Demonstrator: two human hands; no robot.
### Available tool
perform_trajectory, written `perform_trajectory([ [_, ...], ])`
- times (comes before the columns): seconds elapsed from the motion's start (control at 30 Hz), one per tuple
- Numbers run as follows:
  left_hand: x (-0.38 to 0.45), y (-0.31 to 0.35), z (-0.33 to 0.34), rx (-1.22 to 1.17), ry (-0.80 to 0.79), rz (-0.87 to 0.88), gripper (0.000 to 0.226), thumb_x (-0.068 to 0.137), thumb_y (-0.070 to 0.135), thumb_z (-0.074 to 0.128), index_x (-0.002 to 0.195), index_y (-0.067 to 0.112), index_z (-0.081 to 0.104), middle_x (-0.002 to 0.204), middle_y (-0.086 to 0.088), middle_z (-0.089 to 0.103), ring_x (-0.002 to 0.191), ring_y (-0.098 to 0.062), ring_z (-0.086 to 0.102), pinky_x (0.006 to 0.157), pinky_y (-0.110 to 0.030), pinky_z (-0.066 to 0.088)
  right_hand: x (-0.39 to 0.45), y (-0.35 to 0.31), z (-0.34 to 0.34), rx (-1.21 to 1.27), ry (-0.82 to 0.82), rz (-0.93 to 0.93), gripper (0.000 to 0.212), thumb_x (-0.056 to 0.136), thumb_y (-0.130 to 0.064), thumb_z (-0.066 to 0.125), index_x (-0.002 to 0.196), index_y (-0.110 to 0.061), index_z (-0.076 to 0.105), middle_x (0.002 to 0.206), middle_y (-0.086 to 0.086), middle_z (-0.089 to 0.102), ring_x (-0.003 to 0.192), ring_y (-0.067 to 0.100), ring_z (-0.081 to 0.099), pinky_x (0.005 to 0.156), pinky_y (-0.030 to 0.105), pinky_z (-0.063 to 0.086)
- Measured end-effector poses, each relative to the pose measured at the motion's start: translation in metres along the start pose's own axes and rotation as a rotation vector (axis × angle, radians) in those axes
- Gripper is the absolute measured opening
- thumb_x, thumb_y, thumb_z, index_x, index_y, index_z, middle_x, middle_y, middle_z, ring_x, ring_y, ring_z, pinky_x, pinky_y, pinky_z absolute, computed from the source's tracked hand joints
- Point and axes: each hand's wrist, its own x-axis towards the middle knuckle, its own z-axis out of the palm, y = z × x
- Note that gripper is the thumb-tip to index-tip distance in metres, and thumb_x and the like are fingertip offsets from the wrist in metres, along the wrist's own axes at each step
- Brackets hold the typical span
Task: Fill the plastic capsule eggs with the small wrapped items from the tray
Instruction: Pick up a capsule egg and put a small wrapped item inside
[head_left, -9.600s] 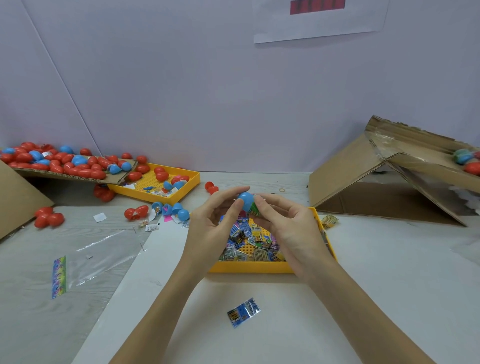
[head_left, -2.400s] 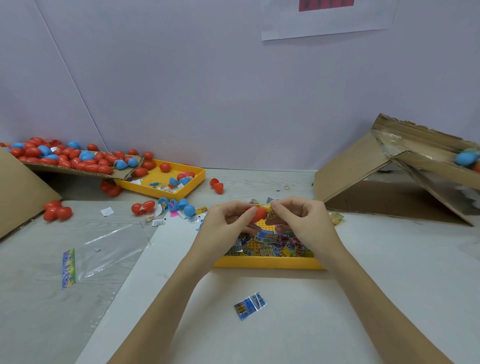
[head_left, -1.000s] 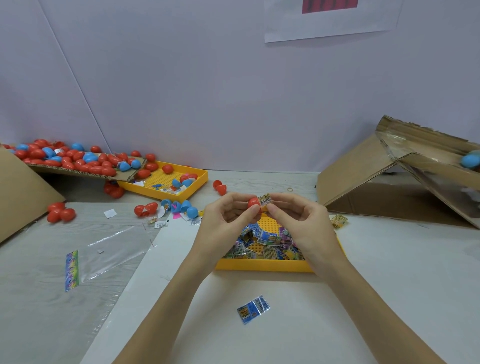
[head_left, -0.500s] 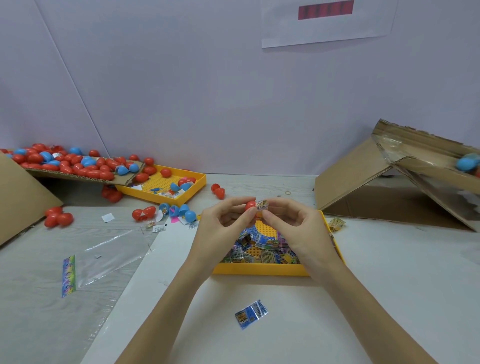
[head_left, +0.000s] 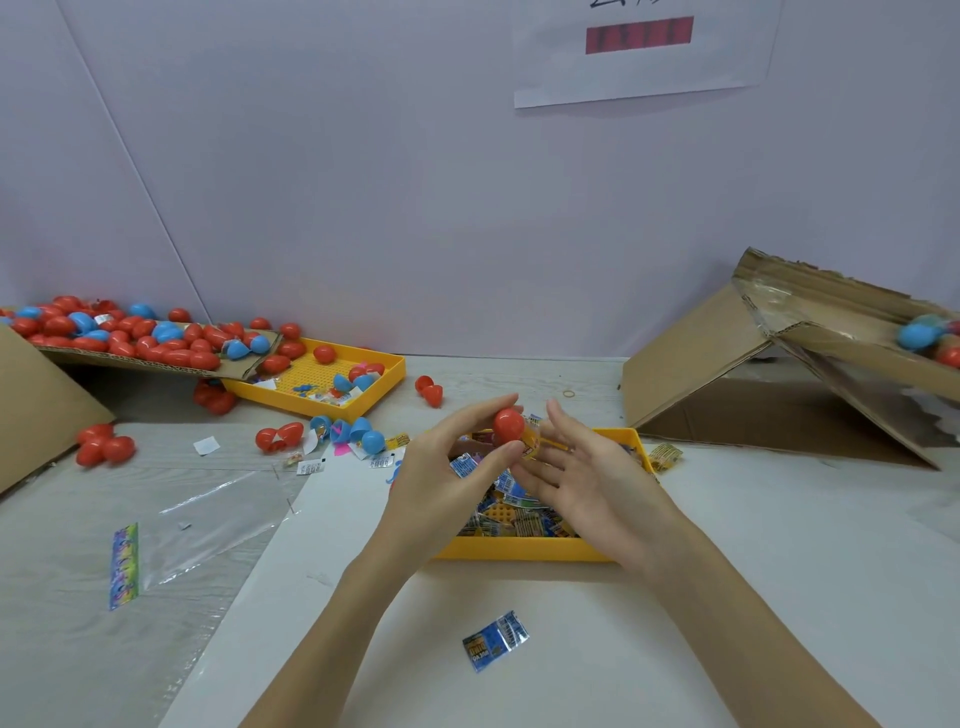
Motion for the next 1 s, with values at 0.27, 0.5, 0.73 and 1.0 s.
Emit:
perform_trajectory([
  [0.27, -0.001, 0.005, 0.001, 0.027, 0.056, 0.198, 0.041, 0.089, 0.025, 0.074, 0.128, 0.021, 0.065, 0.124, 0.017, 0.068, 0.116, -0.005, 0.064, 0.092, -0.013, 0.049, -0.002, 0.0, 0.0, 0.07, -0.12, 0.127, 0.028, 0.091, -0.025, 0.075, 0.108, -0.003, 0.079, 0.11, 0.016, 0.072, 0.09, 0.022, 0.072, 0.081, 0.031, 0.06],
  [0.5, -0.001, 0.005, 0.001, 0.018, 0.106, 0.207, 0.036, 0.089, 0.027, 0.072, 0.124, 0.02, 0.07, 0.113, 0.014, 0.072, 0.106, -0.01, 0.068, 0.088, -0.012, 0.049, -0.002, 0.002, 0.0, 0.125, -0.218, 0.221, 0.049, 0.088, -0.032, 0.081, 0.127, -0.004, 0.07, 0.125, 0.012, 0.068, 0.103, 0.025, 0.069, 0.09, 0.034, 0.057],
  [0.73, 0.001, 0.003, 0.0, -0.113, 0.077, 0.171, 0.032, 0.091, 0.025, 0.071, 0.123, 0.024, 0.071, 0.118, 0.014, 0.073, 0.112, -0.011, 0.067, 0.091, -0.013, 0.05, -0.003, 0.003, 0.003, 0.154, -0.198, 0.21, 0.037, 0.086, -0.032, 0.08, 0.114, -0.007, 0.077, 0.124, 0.013, 0.07, 0.103, 0.023, 0.071, 0.088, 0.031, 0.058],
  [1.0, 0.0, 0.004, 0.004, -0.185, 0.081, 0.13, 0.027, 0.091, 0.021, 0.069, 0.115, 0.031, 0.072, 0.108, 0.016, 0.075, 0.107, -0.01, 0.07, 0.087, -0.013, 0.051, -0.006, 0.005, 0.01, 0.143, -0.086, 0.173, 0.027, 0.082, -0.032, 0.081, 0.097, -0.01, 0.082, 0.113, 0.014, 0.074, 0.102, 0.024, 0.074, 0.082, 0.028, 0.06],
])
